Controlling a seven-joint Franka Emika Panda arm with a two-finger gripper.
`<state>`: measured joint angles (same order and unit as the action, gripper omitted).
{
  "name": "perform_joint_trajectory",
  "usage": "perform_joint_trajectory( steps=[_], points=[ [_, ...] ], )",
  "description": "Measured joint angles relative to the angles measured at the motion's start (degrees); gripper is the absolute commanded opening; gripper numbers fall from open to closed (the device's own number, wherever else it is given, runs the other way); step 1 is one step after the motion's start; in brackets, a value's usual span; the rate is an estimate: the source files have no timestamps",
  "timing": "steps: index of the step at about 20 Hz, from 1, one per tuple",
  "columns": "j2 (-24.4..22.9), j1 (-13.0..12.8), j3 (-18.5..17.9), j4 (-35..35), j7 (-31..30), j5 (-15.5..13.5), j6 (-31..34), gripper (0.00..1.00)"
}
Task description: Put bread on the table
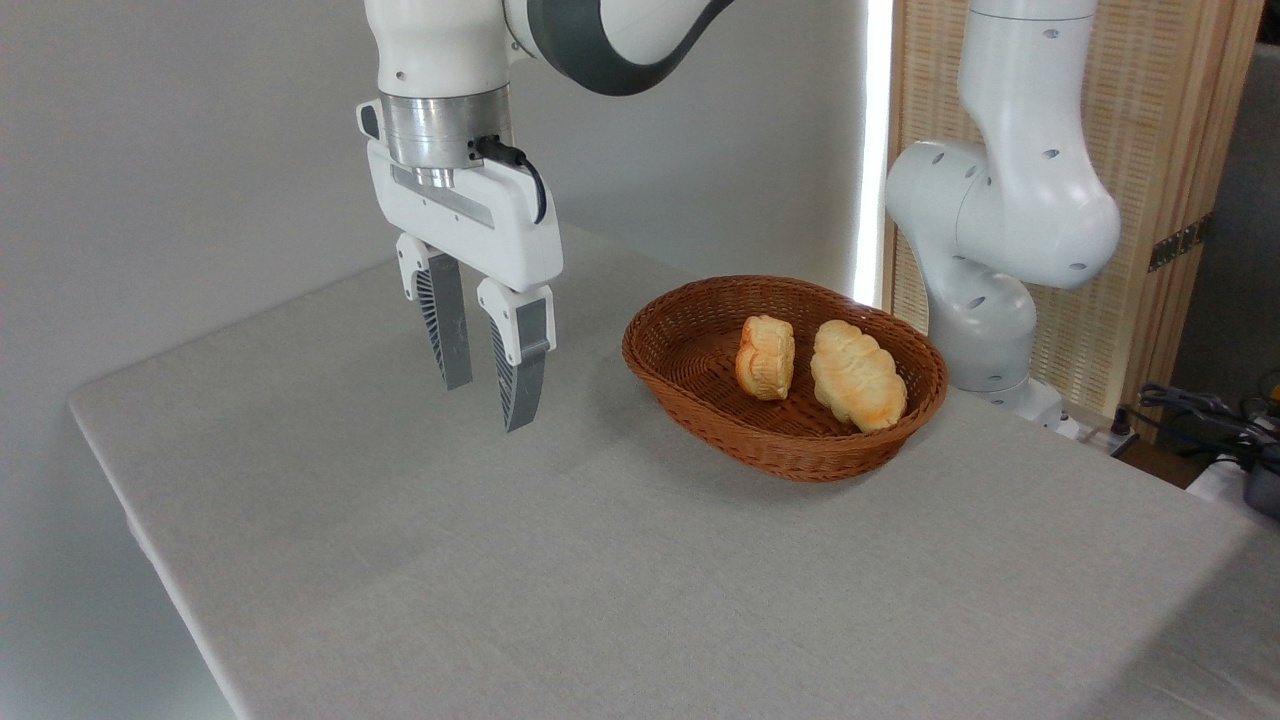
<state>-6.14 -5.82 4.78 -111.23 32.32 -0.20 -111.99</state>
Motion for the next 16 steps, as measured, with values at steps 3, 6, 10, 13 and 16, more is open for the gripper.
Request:
perform_joint_trajectory(
  steps=[3,6,10,13,16],
  points=[
    [0.0,1.0,1.2,0.0,0.0,0.0,0.0,1.0],
    [0.1,1.0,1.6,0.0,0.0,0.0,0.1,1.0],
    [0.1,1.0,1.6,0.0,0.0,0.0,0.1,1.0],
    [0.1,1.0,1.6,0.0,0.0,0.0,0.1,1.0],
    [0.1,1.0,1.7,0.0,0.0,0.0,0.1,1.0]
  ],
)
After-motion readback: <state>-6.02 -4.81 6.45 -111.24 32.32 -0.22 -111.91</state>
